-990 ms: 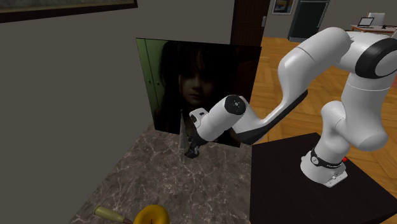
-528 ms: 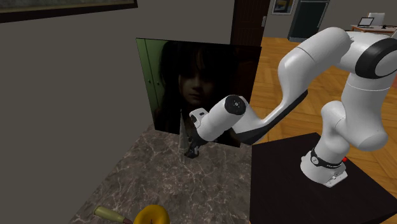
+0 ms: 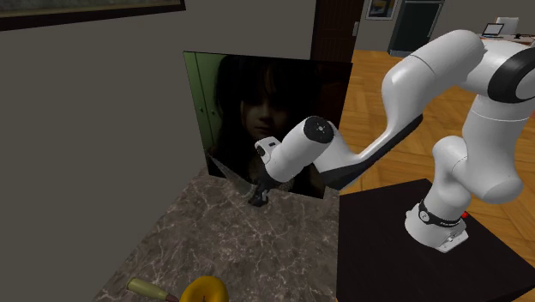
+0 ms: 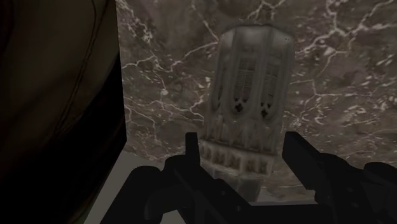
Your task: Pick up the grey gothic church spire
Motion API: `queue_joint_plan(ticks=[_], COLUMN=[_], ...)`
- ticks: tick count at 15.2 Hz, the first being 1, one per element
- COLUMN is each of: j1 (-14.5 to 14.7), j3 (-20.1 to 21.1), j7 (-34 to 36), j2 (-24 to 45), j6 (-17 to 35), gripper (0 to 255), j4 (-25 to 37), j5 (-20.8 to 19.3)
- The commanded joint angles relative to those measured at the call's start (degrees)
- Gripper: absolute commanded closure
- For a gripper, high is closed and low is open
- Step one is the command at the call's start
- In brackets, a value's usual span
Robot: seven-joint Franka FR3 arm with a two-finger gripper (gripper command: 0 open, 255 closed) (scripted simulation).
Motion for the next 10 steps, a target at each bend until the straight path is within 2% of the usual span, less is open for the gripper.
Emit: queue_joint_plan(ticks=[1, 10], j1=[-0.14, -0.37], j3=[0.33, 1.19], j7=[-1.39, -5.60], j2=[-0.89, -3.63], j6=[-1.13, -5.09], gripper=[255, 255], j4=[0.44, 2.26], j5=[1.31, 5.26])
